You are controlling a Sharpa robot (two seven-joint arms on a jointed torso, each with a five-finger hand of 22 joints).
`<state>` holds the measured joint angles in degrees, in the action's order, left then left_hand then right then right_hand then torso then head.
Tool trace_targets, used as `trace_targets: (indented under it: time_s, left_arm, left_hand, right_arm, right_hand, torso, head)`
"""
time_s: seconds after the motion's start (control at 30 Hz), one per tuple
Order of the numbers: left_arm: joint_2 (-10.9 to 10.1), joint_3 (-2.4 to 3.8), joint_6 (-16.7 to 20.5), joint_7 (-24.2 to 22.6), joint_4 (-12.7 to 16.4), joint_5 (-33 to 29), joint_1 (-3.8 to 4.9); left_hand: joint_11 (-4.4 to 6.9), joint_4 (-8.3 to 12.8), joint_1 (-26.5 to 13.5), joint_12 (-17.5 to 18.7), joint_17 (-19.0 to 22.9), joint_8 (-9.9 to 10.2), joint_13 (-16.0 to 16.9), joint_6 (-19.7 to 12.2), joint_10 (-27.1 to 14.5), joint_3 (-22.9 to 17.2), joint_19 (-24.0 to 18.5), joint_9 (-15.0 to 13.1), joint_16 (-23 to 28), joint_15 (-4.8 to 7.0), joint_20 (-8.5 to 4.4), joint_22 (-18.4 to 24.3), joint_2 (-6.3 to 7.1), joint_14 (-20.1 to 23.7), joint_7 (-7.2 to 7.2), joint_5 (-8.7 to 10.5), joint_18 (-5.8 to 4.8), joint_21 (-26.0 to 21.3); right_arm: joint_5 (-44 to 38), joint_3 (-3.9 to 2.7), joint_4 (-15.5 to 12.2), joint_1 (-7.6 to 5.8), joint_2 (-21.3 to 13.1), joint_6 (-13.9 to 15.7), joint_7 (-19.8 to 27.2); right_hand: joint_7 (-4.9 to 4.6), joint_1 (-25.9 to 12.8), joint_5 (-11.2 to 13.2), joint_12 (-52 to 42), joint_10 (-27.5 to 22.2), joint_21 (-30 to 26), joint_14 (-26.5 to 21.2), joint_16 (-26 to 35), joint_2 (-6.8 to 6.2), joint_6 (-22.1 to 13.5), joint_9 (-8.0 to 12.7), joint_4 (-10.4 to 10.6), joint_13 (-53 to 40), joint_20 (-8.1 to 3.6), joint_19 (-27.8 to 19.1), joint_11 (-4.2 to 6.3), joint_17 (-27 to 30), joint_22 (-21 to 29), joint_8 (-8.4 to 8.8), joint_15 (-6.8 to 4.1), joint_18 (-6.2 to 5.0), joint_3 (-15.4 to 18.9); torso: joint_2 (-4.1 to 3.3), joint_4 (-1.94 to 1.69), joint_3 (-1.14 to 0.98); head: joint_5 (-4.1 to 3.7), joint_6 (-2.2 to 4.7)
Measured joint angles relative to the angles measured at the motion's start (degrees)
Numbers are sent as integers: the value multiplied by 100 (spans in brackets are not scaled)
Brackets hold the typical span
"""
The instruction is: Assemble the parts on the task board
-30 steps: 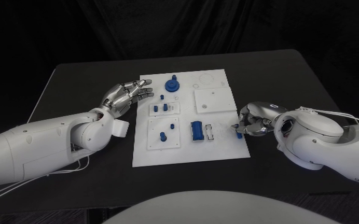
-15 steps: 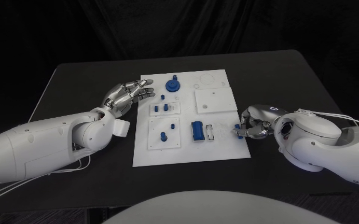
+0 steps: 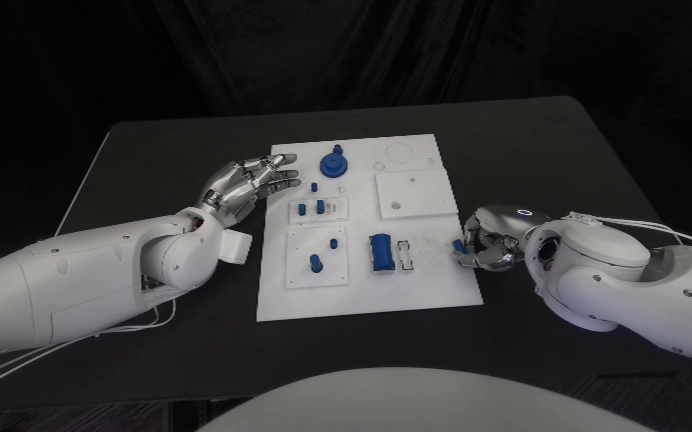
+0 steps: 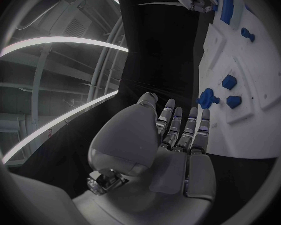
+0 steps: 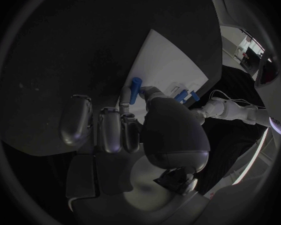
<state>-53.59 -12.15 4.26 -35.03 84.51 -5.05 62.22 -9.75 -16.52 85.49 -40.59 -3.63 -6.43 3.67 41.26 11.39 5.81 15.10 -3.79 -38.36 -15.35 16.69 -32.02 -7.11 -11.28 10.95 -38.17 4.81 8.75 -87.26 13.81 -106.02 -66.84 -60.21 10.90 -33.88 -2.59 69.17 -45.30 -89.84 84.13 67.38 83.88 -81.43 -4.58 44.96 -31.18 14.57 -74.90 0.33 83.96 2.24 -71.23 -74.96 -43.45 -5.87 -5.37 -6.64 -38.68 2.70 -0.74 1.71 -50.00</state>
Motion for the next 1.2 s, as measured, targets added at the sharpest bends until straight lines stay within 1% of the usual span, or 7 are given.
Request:
trace_targets:
  time_s: [0.1, 0.33, 0.47, 0.5, 0.57, 0.63, 1.2]
  left_arm:
    - [3, 0, -4, 8, -3, 0, -2]
    - [8, 0, -16, 26, -12, 0, -5]
    - [9, 0, -24, 35, -14, 0, -6]
    - [9, 0, -26, 37, -15, 0, -7]
    - [9, 0, -30, 40, -15, 0, -7]
    - [9, 0, -34, 43, -15, 0, -9]
    - [4, 0, -49, 60, -16, 0, -12]
  left_hand:
    - [0, 0, 0, 0, 0, 0, 0, 0, 0, 0, 0, 0, 0, 0, 0, 0, 0, 0, 0, 0, 0, 0]
    - [0, 0, 0, 0, 0, 0, 0, 0, 0, 0, 0, 0, 0, 0, 0, 0, 0, 0, 0, 0, 0, 0]
    - [0, 0, 0, 0, 0, 0, 0, 0, 0, 0, 0, 0, 0, 0, 0, 0, 0, 0, 0, 0, 0, 0]
    - [0, 0, 13, 0, 0, 0, 0, 0, 0, 0, 0, 0, 0, 0, 0, 4, -13, 0, 0, 0, 0, 0]
    - [0, 0, 23, 0, 0, 0, 0, 0, 0, 0, 0, 0, 0, 0, 0, 8, -23, 0, 0, 0, 0, 0]
    - [-12, 0, 23, 0, 0, 0, 0, 0, -13, 0, 0, 0, 0, 0, 0, 8, -23, 0, 0, 0, 0, 0]
    - [-42, 0, 23, 0, 0, 0, 0, 0, -1, 0, 0, 1, 0, 0, 0, 8, -23, 0, 0, 0, 0, 0]
  right_arm:
    - [0, -2, 9, 11, 26, 13, 7]
    - [8, -4, 10, 28, 54, 95, 58]
    - [16, 6, -48, 39, 30, 200, 98]
    - [29, 11, -81, 46, 20, 238, 111]
    - [73, 13, -137, 51, 7, 298, 140]
    - [192, 18, -207, 55, -5, 375, 185]
    - [2184, 36, -162, 32, 266, 795, 755]
  right_hand:
    - [-14, 114, -191, 0, 0, 0, 0, 0, -9, 10, -223, -60, -1, 9, 9, 0, -13, 0, 2, 0, 0, -91]
    - [-7, 327, -464, 0, 0, 35, 0, 0, -10, 74, -238, -127, -4, 9, 9, -1, -66, 0, 7, 0, 0, -184]
    - [2, 383, -597, 0, 0, 161, 0, -80, -8, 101, -229, -115, -4, 9, 9, -1, -178, 0, 205, 0, 0, -198]
    - [14, 383, -616, 0, 0, 201, 0, -94, -8, 113, -80, -100, -4, 9, 9, -1, -201, 0, 241, 0, 0, -224]
    - [27, 383, -582, 0, 0, 223, 0, -94, -8, 150, 534, -91, -4, 9, 9, -1, -136, 0, 272, 0, 5, -236]
    - [9, 382, -464, 0, 0, 247, 0, -94, -7, 216, 847, -198, -4, 9, 9, -1, -108, 0, 399, 0, 60, -379]
    - [-38, 242, -361, 0, 0, 433, 0, -181, 96, 351, 982, -178, -3, 9, 9, -1, -320, 0, 579, 1, 51, -525]
  torso:
    - [0, 0, 0]
    - [0, 0, 0]
    - [0, 0, -1]
    - [0, 0, -1]
    - [-1, 0, -1]
    - [-1, 0, -1]
    - [-1, 1, -2]
  head:
    - [9, 0]
    - [25, 0]
    - [41, 0]
    - [44, 0]
    - [45, 0]
    - [46, 0]
    - [55, 0]
